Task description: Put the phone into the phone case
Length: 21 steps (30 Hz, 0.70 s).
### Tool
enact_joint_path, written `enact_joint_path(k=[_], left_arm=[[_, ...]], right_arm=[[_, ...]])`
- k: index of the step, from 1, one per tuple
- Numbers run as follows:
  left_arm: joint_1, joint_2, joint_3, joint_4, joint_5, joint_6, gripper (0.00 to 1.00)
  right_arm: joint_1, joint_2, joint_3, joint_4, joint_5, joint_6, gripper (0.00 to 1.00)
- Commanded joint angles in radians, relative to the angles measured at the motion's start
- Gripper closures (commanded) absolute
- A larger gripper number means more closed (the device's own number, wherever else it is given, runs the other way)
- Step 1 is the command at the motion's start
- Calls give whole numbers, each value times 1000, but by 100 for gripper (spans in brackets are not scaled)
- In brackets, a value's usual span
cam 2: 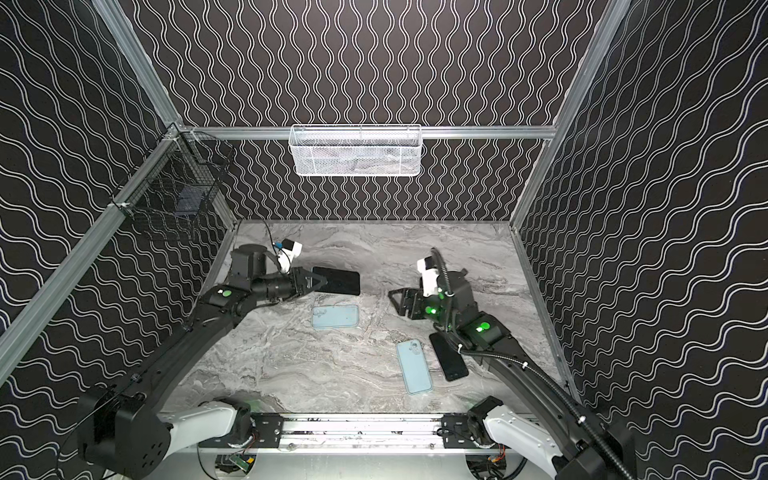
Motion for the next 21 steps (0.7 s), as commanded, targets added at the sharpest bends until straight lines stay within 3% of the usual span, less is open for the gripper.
enact_joint_path(k=[1, 6, 10, 14, 21], left_arm=[[8, 14, 35, 86, 161, 17, 100], [8, 29, 1, 273, 260, -111, 100], [8, 37, -78, 504, 309, -272, 100], [8, 42, -110, 605, 315, -350, 100], [7, 36, -172, 814, 242, -496, 100]], right_arm=[[-105, -9, -16, 107, -254, 37, 20], [-198, 37, -44, 345, -590, 138, 20], [-209, 75, -100, 614, -724, 285, 23], [-211, 130, -200, 995, -759, 524, 28], [-209, 320, -350, 1642, -659, 905, 32]])
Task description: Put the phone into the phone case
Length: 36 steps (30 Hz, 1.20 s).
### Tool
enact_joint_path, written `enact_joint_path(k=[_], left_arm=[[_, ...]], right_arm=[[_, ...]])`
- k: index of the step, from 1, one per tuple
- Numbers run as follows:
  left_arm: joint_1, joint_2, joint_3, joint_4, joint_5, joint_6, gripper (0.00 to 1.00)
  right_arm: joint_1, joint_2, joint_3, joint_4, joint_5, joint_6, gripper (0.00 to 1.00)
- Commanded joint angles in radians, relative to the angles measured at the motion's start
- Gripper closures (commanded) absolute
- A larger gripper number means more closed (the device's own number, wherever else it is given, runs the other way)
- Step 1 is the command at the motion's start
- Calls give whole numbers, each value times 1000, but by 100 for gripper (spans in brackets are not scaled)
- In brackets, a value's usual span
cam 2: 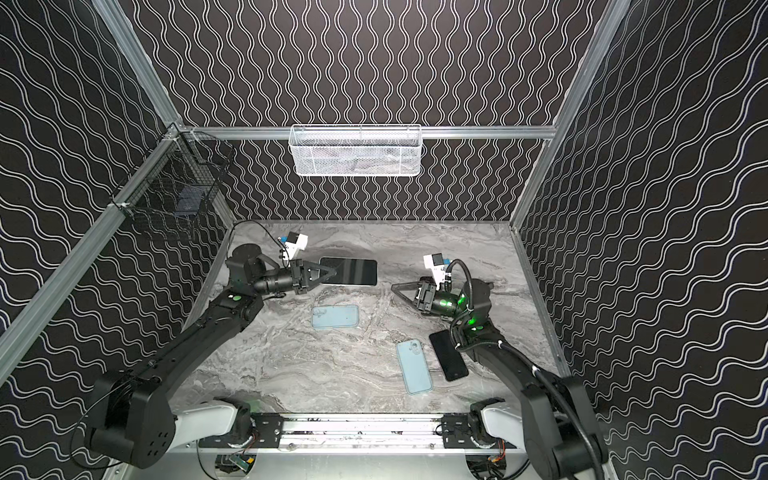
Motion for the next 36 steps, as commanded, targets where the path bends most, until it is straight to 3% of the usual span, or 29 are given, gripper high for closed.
enact_joint_path(k=[1, 5, 12, 20, 25, 36], left_arm=[[1, 0, -16, 222, -35, -116, 100], [0, 12, -48, 299, -63, -173, 100], [-28, 57, -97, 489, -114, -282, 100], [-47, 81, -102, 544, -127, -309, 100], [-65, 87, -115, 564, -143, -309, 100], [-100, 82, -131, 567, -170, -288, 100]], right_arm=[[0, 70, -32, 498, 55, 270, 33], [0, 140, -14, 603, 72, 336, 33], [38, 165, 41, 510, 85, 295, 33], [56, 147, 27, 370, 139, 205, 33], [62, 180, 48, 433, 145, 251, 33], [122, 262, 154, 478, 157, 282, 50]])
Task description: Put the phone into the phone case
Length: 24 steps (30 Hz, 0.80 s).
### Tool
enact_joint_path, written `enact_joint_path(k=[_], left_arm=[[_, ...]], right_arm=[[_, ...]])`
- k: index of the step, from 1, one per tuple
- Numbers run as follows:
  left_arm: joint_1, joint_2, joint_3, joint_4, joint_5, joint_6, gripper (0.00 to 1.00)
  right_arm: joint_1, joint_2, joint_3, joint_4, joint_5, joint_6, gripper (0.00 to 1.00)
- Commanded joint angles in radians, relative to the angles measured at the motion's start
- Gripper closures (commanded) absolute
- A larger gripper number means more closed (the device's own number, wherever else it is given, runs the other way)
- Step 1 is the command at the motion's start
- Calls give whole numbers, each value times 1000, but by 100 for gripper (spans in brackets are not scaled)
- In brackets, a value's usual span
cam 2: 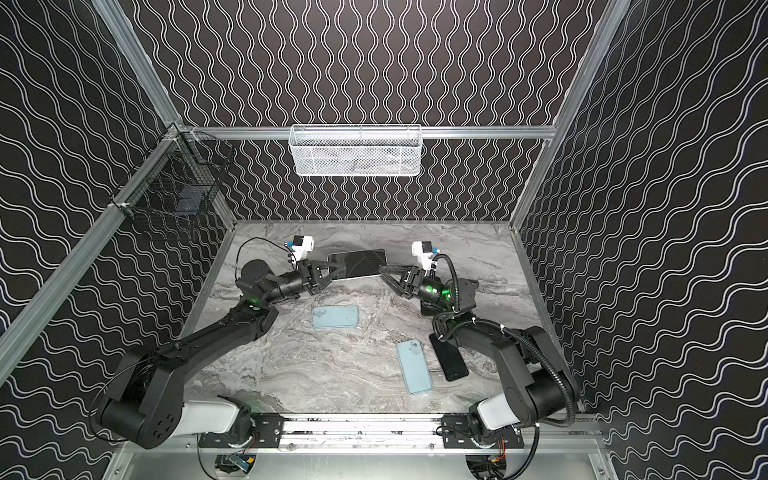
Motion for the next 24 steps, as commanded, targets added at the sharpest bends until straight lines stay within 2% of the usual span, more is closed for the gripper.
enact_joint_path(k=[1, 12, 24], left_arm=[[-6, -18, 0, 27, -25, 44, 100], [-16, -39, -13, -15, -35, 103, 100], [-20, -43, -19, -24, -38, 152, 100]], right_arm=[[8, 14, 30, 87, 14, 31, 51], [30, 44, 58, 117, 29, 59, 71], [40, 37, 59, 54, 43, 32, 96]])
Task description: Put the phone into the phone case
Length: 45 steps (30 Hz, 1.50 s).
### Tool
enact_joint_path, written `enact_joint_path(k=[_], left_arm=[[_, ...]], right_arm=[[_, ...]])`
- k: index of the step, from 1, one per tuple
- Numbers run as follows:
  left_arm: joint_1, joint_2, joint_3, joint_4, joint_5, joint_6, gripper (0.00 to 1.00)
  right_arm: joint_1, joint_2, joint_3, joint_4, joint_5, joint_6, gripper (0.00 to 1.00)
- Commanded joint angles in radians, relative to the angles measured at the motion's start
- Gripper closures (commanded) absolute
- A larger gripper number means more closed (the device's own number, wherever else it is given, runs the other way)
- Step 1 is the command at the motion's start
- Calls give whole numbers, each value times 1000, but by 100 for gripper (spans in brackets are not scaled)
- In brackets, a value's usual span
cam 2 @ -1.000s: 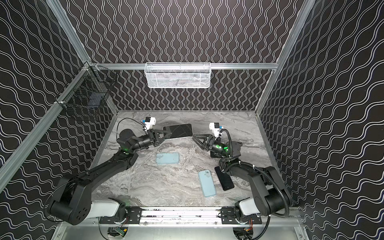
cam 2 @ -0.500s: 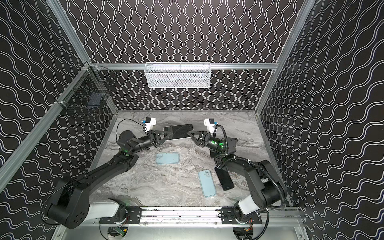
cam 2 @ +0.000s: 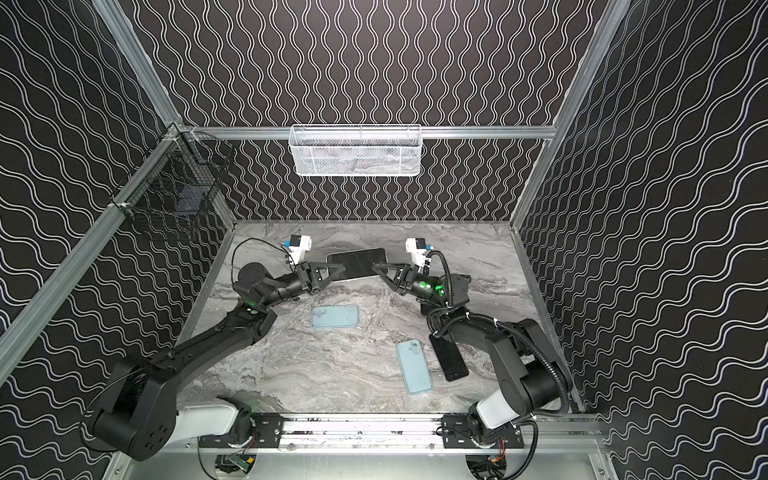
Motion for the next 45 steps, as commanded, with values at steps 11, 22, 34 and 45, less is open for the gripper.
enact_joint_path(k=[11, 22, 34, 45], left_arm=[[104, -205, -11, -583, -232, 309, 22], [134, -215, 59, -1222, -669, 454, 21], [231, -135, -158, -869, -547, 323, 6], [244, -50, -242, -623, -534, 221, 2]], right_arm=[[6, -97, -6, -269, 64, -161, 100], [201, -90, 153, -988, 420, -529, 100], [317, 136, 229, -939, 522, -403, 100], [356, 264, 301, -960, 580, -357, 100]])
